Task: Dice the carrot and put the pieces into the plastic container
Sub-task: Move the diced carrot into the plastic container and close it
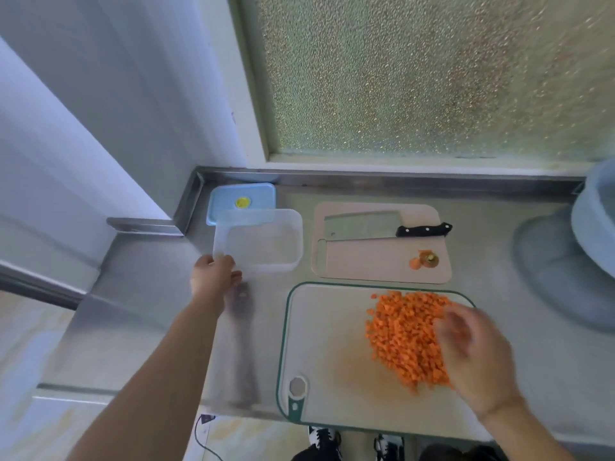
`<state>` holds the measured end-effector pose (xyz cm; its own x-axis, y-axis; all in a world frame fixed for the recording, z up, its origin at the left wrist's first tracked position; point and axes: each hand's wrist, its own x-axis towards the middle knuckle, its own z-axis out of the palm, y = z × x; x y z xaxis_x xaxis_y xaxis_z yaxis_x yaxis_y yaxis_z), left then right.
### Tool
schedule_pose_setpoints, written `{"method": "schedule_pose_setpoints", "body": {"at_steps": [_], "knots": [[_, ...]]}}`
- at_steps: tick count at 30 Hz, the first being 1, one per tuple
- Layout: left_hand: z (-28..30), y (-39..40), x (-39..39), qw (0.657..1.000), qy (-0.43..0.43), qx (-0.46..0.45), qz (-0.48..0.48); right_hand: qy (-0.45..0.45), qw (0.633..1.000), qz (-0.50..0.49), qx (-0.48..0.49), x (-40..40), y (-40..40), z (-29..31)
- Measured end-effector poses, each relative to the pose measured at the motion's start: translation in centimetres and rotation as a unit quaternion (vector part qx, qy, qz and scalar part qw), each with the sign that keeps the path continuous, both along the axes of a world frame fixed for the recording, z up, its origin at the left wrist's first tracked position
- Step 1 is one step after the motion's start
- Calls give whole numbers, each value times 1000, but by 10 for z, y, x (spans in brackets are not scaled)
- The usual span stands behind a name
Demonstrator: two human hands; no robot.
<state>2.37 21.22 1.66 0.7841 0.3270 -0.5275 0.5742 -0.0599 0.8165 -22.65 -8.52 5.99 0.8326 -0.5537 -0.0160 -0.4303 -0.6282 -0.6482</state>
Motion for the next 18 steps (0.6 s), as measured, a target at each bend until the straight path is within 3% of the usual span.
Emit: {"method": "schedule_pose_setpoints", "body": {"at_steps": [2, 4, 6, 11, 15, 18], "knots": [[3, 3, -19, 1000, -21, -3, -16, 8, 994, 81, 69, 41, 28, 13], [8, 4, -46, 999, -39, -14, -36, 40, 975, 115, 187, 71, 51, 20], [18, 0, -81, 996, -58, -36, -58, 48, 961, 133, 237, 80, 65, 24], [50, -19, -194, 978, -74, -103, -166, -27, 971, 143, 190, 26, 47, 18], [35, -28, -266, 950, 0, -224, -216, -44, 972, 130, 192, -56, 13, 9], [11, -39, -308, 939, 47, -249, -234, -25, 967, 175, 184, -100, -5, -4]]}}
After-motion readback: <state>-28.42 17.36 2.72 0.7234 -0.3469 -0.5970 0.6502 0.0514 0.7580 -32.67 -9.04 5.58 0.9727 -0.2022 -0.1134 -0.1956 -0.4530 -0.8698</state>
